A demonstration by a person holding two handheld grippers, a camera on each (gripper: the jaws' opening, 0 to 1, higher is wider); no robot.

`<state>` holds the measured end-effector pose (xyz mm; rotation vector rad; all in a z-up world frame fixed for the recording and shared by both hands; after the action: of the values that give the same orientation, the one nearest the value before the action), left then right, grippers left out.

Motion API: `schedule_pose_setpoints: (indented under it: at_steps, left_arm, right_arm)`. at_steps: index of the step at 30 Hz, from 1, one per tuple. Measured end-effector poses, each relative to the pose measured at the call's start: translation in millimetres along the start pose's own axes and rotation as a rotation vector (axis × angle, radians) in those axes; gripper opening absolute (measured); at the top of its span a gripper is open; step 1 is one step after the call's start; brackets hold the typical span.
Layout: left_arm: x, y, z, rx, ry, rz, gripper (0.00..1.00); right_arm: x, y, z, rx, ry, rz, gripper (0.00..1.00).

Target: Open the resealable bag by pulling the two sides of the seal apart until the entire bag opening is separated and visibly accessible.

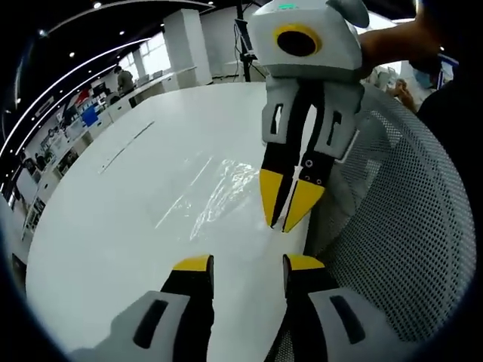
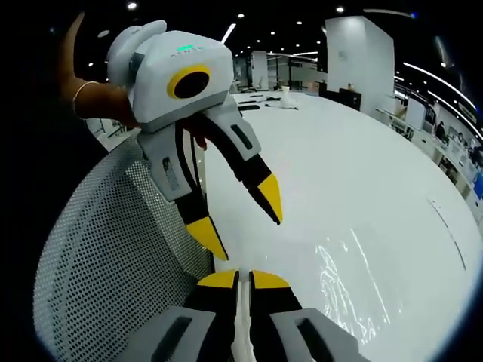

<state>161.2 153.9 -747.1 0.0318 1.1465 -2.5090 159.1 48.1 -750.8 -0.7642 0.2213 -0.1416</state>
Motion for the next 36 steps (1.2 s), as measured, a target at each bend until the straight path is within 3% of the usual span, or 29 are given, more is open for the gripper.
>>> schedule_pose_setpoints:
  at_steps: [4,14,17,21,26,28,36]
  left_arm:
    - [4.0,-0.1,3.0,-0.024,0.088,-0.028,0.29]
    - [12.7,0.0,8.2,-0.088,0.218,-0.037,0.18]
    - [13.4,-1.7,10.4,-0.084,0.254,-0.023,0.13]
    - [13.6,-3.8,12.5,-0.072,0.238,-0.039,0.10]
    - [14.3,-5.7,12.0,-0.080,0.308,-0.044,0.06]
    - [17.0,-5.6,14.2,-0.064,0.377,-0.064,0.08]
    - [21.3,-2.3,12.2,-0.084,0.409,-0.077,0.01]
  right_arm:
    - [-0.7,0.9,0.6,-0.005,0.002,-0.006,0.01]
    - [-6.4,4.3,5.1,0.009,-0.019,-0.005,0.01]
    - [-7.0,4.9,5.2,0.001,-0.024,-0.008,0.01]
    - [-7.0,5.8,5.6,-0.005,-0.032,-0.014,0.01]
    - [-8.6,7.1,7.5,-0.002,-0.054,-0.018,0.01]
    - [-9.3,7.5,7.6,-0.004,-0.060,-0.016,0.01]
    - [-12.7,8.4,6.7,-0.020,-0.085,-0.016,0.00]
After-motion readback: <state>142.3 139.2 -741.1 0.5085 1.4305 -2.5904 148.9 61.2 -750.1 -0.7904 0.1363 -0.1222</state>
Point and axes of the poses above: the point that each gripper's makers call its tool centre point, and the gripper's own axes: y roughly forward along the fingers, x roughly to its right, z roughly out of its top, the point moved 7 cm from there along -y, roughly backward along the fingers, and after that the axes turned 5 degrees about y, right-handed, at the moved point
